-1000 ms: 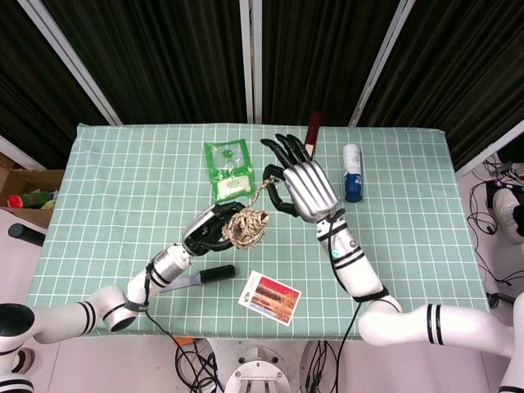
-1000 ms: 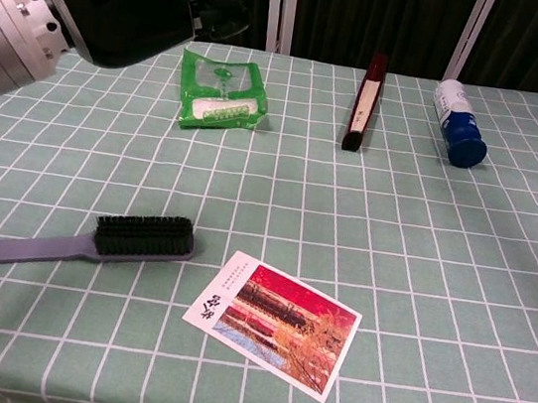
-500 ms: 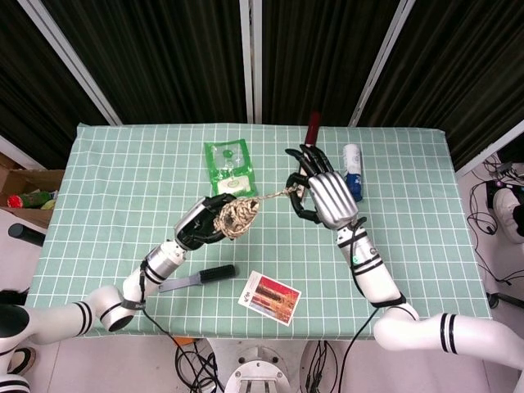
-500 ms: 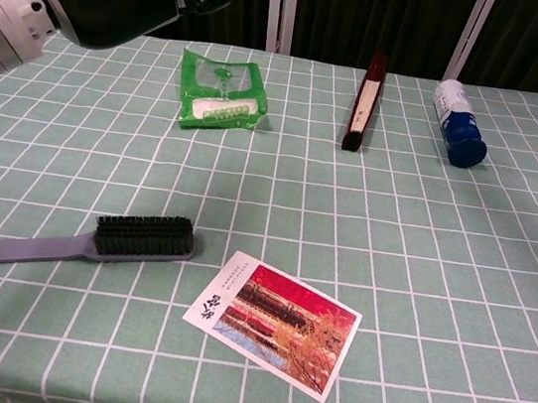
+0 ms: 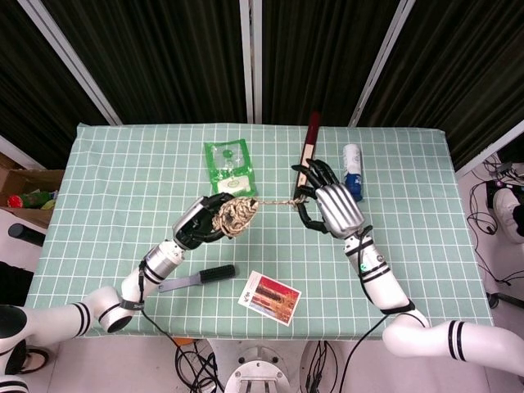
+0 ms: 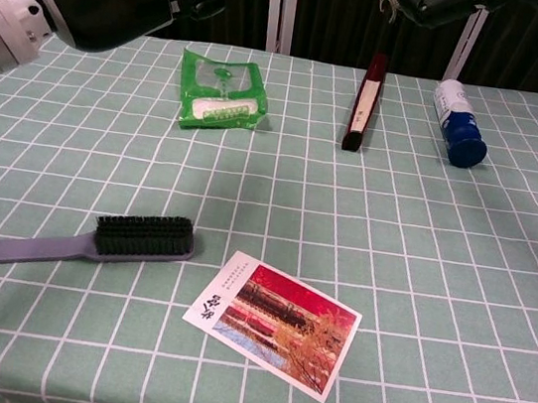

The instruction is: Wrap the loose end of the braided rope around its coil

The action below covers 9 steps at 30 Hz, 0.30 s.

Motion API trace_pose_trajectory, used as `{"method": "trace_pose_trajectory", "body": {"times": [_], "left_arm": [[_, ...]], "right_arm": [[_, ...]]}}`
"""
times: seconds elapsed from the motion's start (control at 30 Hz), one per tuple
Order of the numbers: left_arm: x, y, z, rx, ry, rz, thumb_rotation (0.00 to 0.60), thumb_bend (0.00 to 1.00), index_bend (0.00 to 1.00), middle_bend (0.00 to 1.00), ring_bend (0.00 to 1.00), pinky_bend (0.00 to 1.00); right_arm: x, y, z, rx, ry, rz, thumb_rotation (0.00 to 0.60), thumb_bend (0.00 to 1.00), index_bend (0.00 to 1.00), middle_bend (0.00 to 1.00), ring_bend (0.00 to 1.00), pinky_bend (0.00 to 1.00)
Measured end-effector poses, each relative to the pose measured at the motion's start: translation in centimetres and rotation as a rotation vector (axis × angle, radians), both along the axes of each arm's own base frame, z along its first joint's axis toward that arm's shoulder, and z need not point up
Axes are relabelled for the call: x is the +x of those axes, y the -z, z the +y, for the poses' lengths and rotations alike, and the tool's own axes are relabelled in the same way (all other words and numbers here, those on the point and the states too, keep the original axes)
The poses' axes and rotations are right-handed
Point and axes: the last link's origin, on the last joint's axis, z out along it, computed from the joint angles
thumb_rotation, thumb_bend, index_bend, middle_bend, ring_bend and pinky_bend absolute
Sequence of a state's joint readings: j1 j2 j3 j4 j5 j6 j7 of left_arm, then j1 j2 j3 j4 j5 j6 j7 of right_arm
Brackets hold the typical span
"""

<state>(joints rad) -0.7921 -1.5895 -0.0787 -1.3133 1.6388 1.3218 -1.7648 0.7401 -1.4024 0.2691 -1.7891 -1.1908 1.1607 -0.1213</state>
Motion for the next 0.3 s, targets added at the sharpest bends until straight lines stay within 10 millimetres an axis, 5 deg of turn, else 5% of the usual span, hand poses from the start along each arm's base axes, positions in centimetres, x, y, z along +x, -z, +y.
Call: {"method": "trace_pose_trajectory", "body": {"times": [0.13, 0.2, 0.3], "left_arm": [[-0.1, -0.1, 0.0, 0.004, -0.003, 0.001, 0.6, 0.45, 0.8, 0.8, 0.69, 0.68], [-0.2, -0.3, 0.0, 0.008, -0.004, 0.0, 0.6, 0.45, 0.8, 0.8, 0.69, 0.68], [-0.2, -0.4, 0.0, 0.012, -0.004, 0.001, 0.6, 0.45, 0.8, 0.8, 0.69, 0.68]], "right_arm": [[-1.4, 0.0, 0.5, 0.06, 0.009, 0.031, 0.6, 0.13, 0.17, 0.0, 0.0, 0.0], [-2.3, -0.2, 0.8, 0.09, 0.027, 0.061, 0.6, 0.08, 0.01, 0.0, 0.0, 0.0], [-4.2, -0.5, 1.3, 0.124, 0.074, 0.081, 0.6, 0.06, 0.0, 0.0, 0.0, 0.0]]}}
